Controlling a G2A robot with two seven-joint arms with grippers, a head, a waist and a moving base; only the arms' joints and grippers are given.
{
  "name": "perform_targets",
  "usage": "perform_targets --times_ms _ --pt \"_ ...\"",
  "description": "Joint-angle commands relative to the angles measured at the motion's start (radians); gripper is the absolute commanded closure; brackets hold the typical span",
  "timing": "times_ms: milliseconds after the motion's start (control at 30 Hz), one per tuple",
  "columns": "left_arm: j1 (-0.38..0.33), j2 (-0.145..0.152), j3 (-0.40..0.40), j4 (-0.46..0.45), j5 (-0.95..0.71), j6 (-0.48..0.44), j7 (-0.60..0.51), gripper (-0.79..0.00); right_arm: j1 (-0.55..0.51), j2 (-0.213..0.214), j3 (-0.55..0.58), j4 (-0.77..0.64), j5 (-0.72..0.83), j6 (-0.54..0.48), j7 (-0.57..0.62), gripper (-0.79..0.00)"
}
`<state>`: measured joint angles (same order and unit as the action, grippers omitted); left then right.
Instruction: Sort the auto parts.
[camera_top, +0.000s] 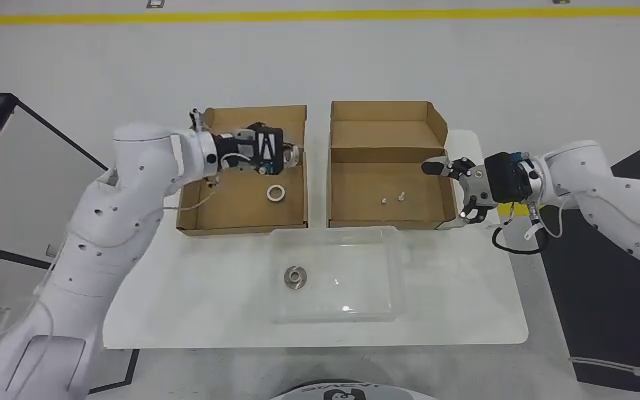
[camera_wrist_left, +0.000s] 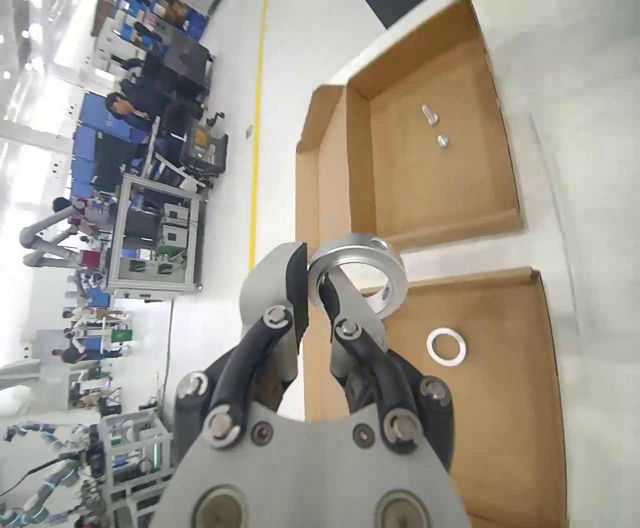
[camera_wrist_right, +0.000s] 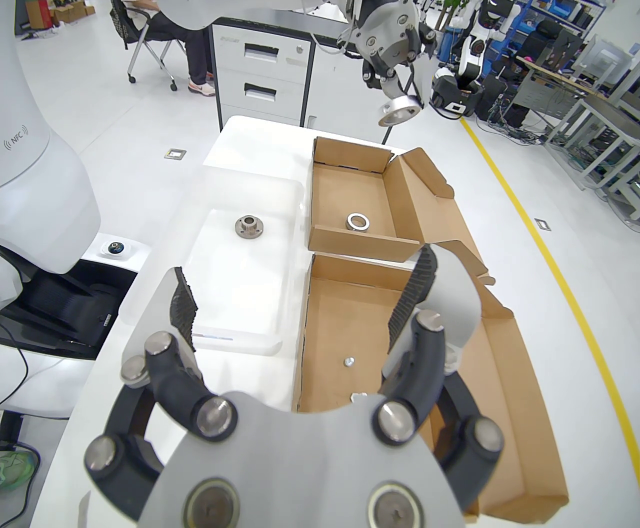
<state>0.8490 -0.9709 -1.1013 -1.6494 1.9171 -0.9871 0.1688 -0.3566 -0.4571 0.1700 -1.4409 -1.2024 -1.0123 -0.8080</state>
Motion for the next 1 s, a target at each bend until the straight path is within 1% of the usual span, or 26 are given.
perform_targets --times_ms 0,133,167,367,433,600,667,833,967 --pt "-0.006 0.003 0.014 0.010 0.043 -0.018 -0.001 0.000 0.000 0.000 0.000 0.000 0.000 0.000 0.000 -0.785" --pt "-0.018 0.012 0.060 0.042 0.131 -0.025 0.003 0.000 0.000 0.000 0.000 0.000 0.000 0.000 0.000 -0.785" --pt "-0.021 0.016 0.083 0.046 0.175 -0.025 -0.005 0.000 0.000 0.000 0.000 0.000 0.000 0.000 0.000 -0.785" --pt "-0.044 0.039 0.157 0.103 0.284 -0.025 0.019 0.000 0.000 0.000 0.000 0.000 0.000 0.000 0.000 -0.785" --pt "-0.052 0.044 0.167 0.121 0.285 -0.025 0.038 0.000 0.000 0.000 0.000 0.000 0.000 0.000 0.000 -0.785" --pt "-0.065 0.051 0.203 0.144 0.314 -0.025 0.026 0.000 0.000 0.000 0.000 0.000 0.000 0.000 0.000 -0.785" --pt "-0.073 0.056 0.228 0.150 0.348 -0.025 0.018 0.000 0.000 0.000 0.000 0.000 0.000 0.000 0.000 -0.785" --pt "-0.094 0.065 0.284 0.193 0.395 -0.025 0.048 0.000 0.000 0.000 0.000 0.000 0.000 0.000 0.000 -0.785" --pt "-0.113 0.064 0.328 0.229 0.411 -0.025 0.073 0.000 0.000 0.000 0.000 0.000 0.000 0.000 0.000 -0.785"
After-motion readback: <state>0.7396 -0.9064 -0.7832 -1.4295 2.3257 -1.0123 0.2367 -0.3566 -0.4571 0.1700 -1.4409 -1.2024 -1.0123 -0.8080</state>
